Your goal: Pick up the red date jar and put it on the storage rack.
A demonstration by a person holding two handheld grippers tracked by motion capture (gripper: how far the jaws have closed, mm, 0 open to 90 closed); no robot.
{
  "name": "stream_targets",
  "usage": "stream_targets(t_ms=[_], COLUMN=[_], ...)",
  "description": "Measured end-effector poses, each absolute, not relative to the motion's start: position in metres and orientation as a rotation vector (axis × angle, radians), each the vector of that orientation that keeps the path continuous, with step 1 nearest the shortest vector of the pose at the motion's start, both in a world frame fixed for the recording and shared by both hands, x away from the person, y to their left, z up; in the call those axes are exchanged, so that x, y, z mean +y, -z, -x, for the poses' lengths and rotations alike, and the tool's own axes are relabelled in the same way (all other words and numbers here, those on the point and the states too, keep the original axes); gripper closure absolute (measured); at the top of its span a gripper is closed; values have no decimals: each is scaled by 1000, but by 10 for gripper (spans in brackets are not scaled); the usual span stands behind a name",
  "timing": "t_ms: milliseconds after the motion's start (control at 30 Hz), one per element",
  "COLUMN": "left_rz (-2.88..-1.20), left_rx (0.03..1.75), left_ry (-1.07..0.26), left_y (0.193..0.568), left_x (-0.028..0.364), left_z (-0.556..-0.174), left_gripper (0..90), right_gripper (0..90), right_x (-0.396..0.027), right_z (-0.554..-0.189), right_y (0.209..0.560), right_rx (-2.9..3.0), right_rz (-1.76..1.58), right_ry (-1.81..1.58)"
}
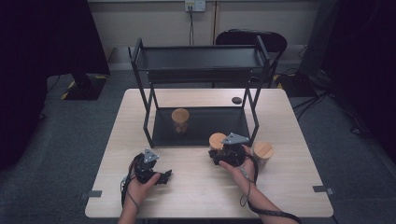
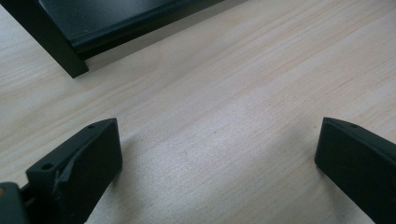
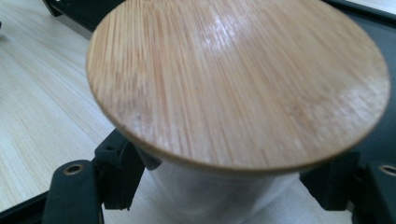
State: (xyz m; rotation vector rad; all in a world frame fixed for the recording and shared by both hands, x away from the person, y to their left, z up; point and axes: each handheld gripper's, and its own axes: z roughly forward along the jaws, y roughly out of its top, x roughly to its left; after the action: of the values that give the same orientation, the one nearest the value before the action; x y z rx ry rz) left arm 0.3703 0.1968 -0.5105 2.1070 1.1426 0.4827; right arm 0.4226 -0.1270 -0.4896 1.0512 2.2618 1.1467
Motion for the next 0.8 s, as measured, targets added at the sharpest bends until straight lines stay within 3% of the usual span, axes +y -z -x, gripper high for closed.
stream_targets(t_ms=[800], left_rz=[-2107], left_rx=[1143], left_ry=[-482], left_y=[511], left_x=[197], left_z=[-370], left_gripper=[3], right_gripper=[251], right_x=[-122], right_z=[-429], right_y=[473], right_rx=[2292], right_rz=[-1008], right_ry=[-1156])
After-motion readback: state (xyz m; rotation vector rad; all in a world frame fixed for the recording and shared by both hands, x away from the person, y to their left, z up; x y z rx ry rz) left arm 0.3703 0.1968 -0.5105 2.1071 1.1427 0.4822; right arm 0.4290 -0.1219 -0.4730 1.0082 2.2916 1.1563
